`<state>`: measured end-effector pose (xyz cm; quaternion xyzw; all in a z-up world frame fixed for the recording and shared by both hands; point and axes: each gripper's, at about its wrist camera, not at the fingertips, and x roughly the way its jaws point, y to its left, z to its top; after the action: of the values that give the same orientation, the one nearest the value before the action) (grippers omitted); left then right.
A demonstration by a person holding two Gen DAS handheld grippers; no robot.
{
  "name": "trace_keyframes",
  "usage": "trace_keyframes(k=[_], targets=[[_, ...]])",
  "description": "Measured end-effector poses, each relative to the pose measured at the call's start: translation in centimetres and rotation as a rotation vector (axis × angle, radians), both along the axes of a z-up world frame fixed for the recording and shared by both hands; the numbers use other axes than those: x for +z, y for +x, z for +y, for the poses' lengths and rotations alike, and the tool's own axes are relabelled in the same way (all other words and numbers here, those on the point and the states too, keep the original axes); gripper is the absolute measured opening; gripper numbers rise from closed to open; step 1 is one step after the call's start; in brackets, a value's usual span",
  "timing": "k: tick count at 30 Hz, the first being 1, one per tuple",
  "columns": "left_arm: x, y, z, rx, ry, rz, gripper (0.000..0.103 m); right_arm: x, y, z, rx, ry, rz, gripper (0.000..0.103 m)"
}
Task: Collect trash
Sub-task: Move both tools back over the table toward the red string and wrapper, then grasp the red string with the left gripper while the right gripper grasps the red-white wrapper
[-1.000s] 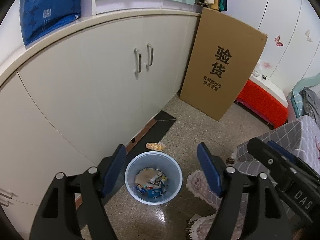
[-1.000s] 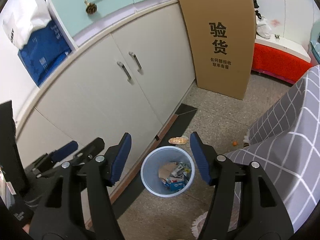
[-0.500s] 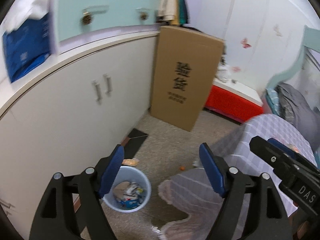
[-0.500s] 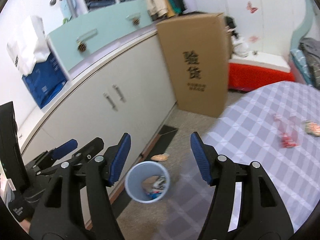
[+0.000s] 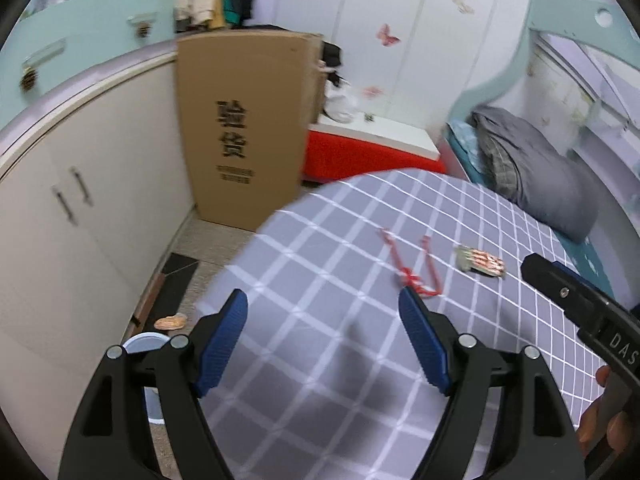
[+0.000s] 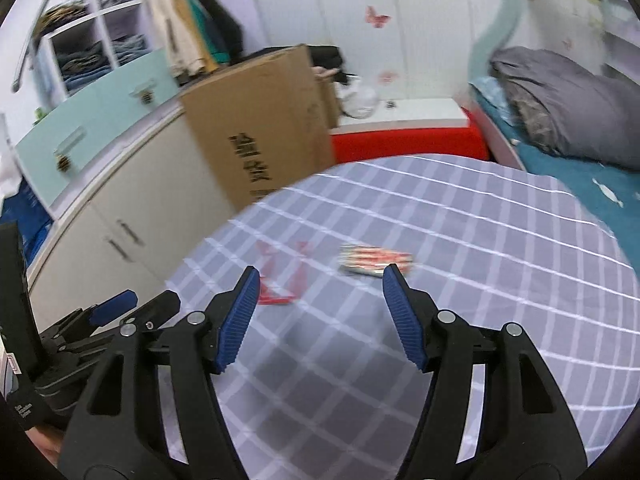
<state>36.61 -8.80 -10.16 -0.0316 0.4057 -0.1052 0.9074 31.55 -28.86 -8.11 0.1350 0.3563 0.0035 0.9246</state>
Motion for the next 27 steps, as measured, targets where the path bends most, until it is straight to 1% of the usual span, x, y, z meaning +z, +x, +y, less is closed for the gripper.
trace_keyframes(k=[3,7,9,11,12,13,14,15,16,17,18,21,23,27], targets=[[-0.9,0.6,-2.2,-0.018,0.000,0.017,0.076,-1.0,0.2,-2.0,-0.020,0.002,0.023,0.065],[-1.7,1.5,-4.1,-0.029,0.000,0.033,0.076,-2.4,0.7,-3.6,-0.022,0.008,0.064,0.065],[-2.0,1.7,-4.7,-0.034,0.000,0.040,0.071,-3.2,1.1,-4.2,-0.022,0.016,0.087,0.065],[-2.3,2.2,-5.5,-0.054,0.008,0.054,0.057,-3.8,1.4,-4.6,-0.024,0.012,0.100,0.065],[-2.5,2.5,-5.8,-0.059,0.016,0.061,0.054,-4.0,1.7,-4.7,-0.022,0.008,0.106,0.065],[-2.7,2.6,-5.9,-0.059,0.020,0.065,0.048,-4.2,2.0,-4.9,-0.018,0.004,0.111,0.066],[-2.9,2.9,-6.1,-0.063,0.016,0.072,0.043,-4.4,2.4,-4.9,-0.009,-0.002,0.122,0.069],[-3.1,3.2,-6.2,-0.068,0.007,0.080,0.040,-4.7,3.0,-4.7,0.009,-0.013,0.142,0.069],[-3.1,3.5,-6.3,-0.073,0.003,0.085,0.034,-4.8,3.3,-4.5,0.013,-0.022,0.140,0.069],[-3.3,3.9,-6.4,-0.081,0.001,0.091,0.018,-4.8,3.5,-4.4,0.018,-0.042,0.134,0.069],[-3.4,4.1,-6.5,-0.086,0.003,0.091,0.009,-4.8,4.0,-3.9,0.033,-0.080,0.131,0.069],[-3.4,4.2,-6.1,-0.087,-0.004,0.079,0.007,-4.9,5.1,-2.9,0.072,-0.127,0.126,0.069],[-3.0,4.2,-5.5,-0.074,0.007,0.047,0.006,-5.1,6.0,-2.3,0.103,-0.135,0.133,0.069],[-2.2,4.0,-3.7,-0.052,0.004,0.010,0.006,-5.2,7.1,-1.4,0.116,-0.177,0.143,0.069]])
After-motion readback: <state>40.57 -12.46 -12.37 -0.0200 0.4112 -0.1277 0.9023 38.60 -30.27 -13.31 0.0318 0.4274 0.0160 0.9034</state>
